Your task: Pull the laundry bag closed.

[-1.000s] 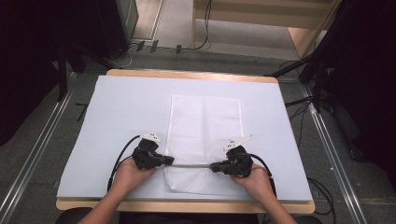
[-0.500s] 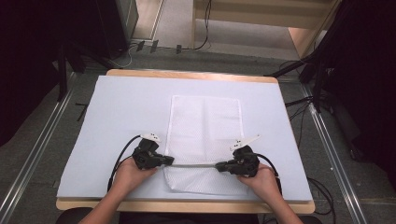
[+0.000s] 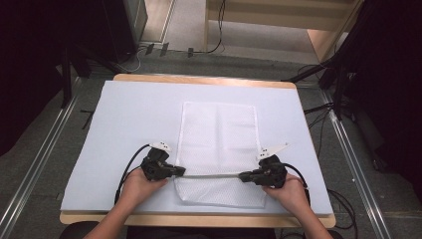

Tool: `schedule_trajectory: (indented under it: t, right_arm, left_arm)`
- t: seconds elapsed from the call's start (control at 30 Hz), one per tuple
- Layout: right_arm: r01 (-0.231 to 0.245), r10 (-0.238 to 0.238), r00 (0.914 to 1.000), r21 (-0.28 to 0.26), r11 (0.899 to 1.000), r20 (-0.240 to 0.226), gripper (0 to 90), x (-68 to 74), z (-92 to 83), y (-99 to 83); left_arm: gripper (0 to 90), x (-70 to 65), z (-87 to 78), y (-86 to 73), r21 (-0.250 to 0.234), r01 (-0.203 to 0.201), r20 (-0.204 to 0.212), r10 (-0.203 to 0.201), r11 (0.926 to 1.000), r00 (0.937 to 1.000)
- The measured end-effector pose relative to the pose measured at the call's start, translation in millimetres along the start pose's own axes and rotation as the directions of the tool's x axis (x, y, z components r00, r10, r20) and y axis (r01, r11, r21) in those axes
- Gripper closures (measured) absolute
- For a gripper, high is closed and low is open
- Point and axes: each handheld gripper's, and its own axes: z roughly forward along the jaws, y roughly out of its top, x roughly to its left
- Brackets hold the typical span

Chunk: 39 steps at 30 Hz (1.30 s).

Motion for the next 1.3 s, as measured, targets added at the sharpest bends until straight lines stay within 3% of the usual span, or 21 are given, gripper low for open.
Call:
schedule_trajectory:
  t: [1.3]
  right_arm:
    - [-0.019,0.019,0.9998,-0.005,1.0,-0.01,88.1,-8.7,-14.6,-9.8]
  left_arm:
    - [90.0,-0.7,-0.3,-0.1,0.003,-0.003,-0.007,0.004,1.0,1.0]
